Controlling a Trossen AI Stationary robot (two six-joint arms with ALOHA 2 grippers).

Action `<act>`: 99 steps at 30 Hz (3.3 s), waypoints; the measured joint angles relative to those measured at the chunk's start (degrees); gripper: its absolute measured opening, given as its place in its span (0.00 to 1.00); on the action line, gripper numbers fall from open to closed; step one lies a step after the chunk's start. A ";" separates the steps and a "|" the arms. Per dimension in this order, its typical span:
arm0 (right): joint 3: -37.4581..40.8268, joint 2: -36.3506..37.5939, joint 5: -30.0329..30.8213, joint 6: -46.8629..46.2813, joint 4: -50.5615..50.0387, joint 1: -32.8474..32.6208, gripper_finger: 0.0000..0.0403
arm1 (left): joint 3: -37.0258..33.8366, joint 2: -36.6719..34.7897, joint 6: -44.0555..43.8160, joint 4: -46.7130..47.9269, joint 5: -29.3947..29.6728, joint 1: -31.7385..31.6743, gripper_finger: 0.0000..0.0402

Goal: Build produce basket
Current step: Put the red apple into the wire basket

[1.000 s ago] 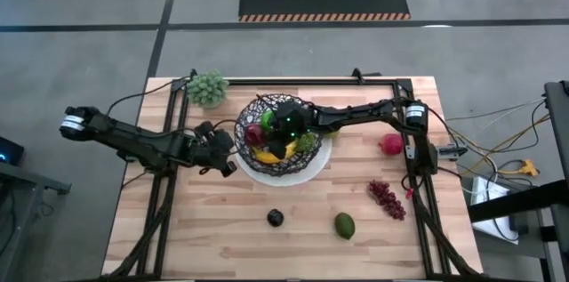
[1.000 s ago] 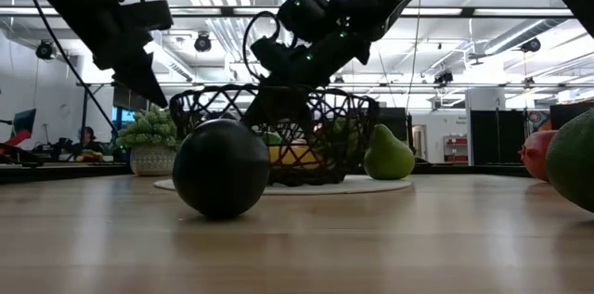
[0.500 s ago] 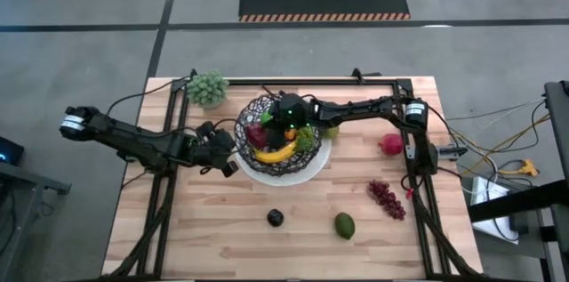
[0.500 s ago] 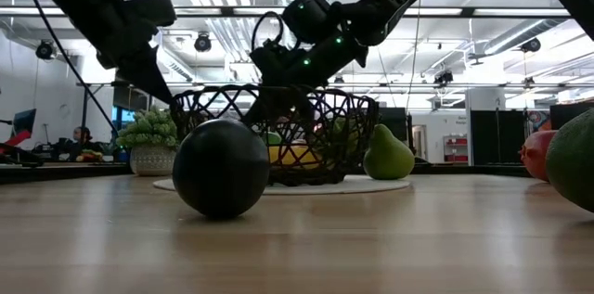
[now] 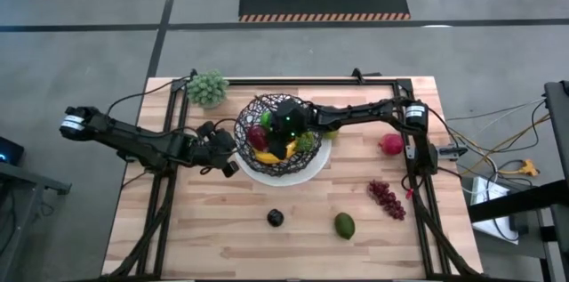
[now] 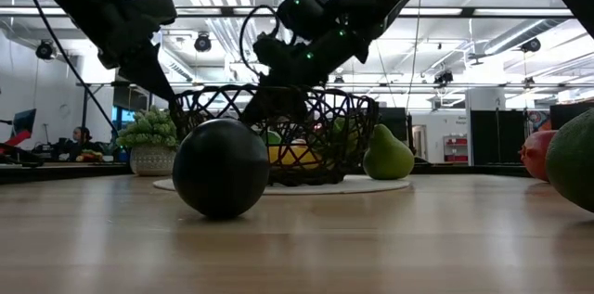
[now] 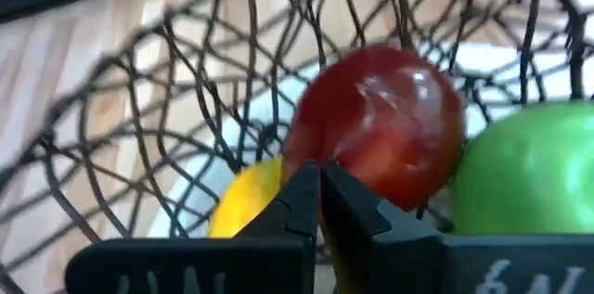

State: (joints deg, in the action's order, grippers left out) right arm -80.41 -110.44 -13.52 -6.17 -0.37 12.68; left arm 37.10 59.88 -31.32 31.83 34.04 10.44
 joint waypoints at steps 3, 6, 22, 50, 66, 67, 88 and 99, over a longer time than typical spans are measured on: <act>-1.64 0.32 0.11 0.70 1.33 0.33 0.02 | -0.02 0.00 -0.93 -0.20 0.02 0.06 0.00; -2.09 0.48 2.48 1.98 3.87 0.35 0.02 | 0.16 0.00 -0.98 -0.21 0.01 0.06 0.00; -2.05 -1.45 4.24 6.13 -5.22 -1.34 0.02 | 0.00 0.00 -0.91 -0.35 0.62 0.11 0.00; -6.31 1.64 18.58 17.71 -19.64 -1.66 0.02 | -0.83 -0.02 -1.39 -1.55 0.83 0.11 0.00; -6.27 -1.82 5.93 17.31 -11.55 1.23 0.02 | -0.85 -0.02 -1.13 -1.51 0.83 0.09 0.00; -6.27 -1.82 4.65 17.28 -11.31 1.23 0.02 | -0.85 -0.02 -1.11 -1.51 0.83 0.09 0.00; -6.44 -1.63 3.05 18.79 -7.84 -5.17 0.02 | -0.94 0.04 -1.26 -1.88 3.90 0.06 0.00; -6.44 -1.66 2.82 22.75 -7.77 -8.22 0.02 | -0.94 0.04 -1.23 -7.44 10.39 0.09 0.00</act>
State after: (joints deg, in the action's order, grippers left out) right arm -86.85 -112.10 -10.70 16.58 -8.14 4.47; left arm 36.16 59.92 -32.55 24.39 44.43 10.52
